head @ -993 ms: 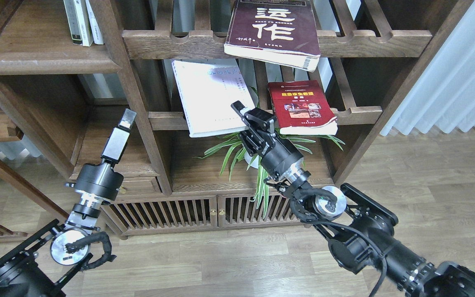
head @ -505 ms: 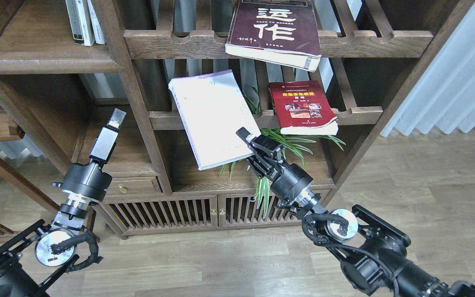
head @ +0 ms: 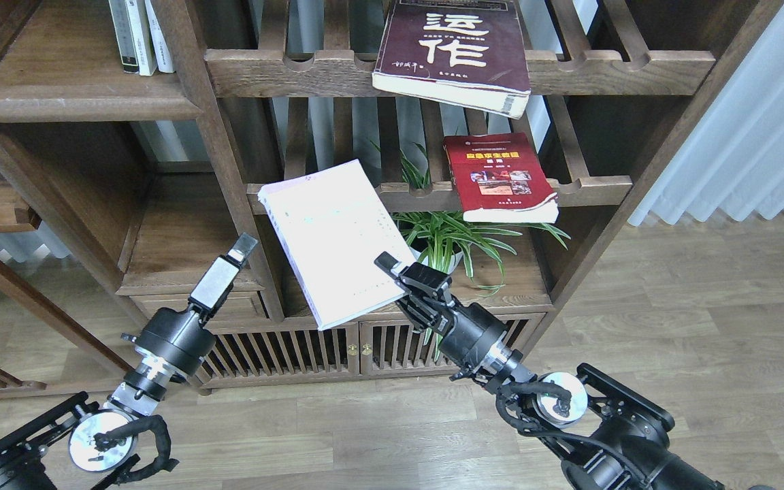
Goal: Organize books on shelf
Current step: 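Tip the white book out of the shelf with the right gripper, then hold the white book between both grippers and lower it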
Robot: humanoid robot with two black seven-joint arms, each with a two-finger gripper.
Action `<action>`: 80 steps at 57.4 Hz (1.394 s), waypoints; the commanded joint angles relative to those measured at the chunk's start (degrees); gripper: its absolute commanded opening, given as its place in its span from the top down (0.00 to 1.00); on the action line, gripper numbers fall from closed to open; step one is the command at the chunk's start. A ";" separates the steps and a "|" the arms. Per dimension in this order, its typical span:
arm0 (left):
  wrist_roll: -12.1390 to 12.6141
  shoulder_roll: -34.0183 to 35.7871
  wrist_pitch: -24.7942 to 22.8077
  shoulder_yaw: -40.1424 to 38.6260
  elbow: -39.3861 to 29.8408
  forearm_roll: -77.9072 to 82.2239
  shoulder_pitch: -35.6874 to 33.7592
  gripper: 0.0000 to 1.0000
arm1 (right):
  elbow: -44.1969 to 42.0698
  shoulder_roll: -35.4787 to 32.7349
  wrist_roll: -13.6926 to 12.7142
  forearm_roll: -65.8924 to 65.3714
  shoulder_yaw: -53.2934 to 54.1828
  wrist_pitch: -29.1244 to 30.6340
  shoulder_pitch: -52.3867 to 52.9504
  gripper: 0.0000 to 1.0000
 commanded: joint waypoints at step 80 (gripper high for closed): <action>0.45 0.13 0.00 6.94 -0.11 1.53 3.69 0.13 | -0.64 0.21 -0.28 -4.78 -7.60 -0.01 -2.38 0.96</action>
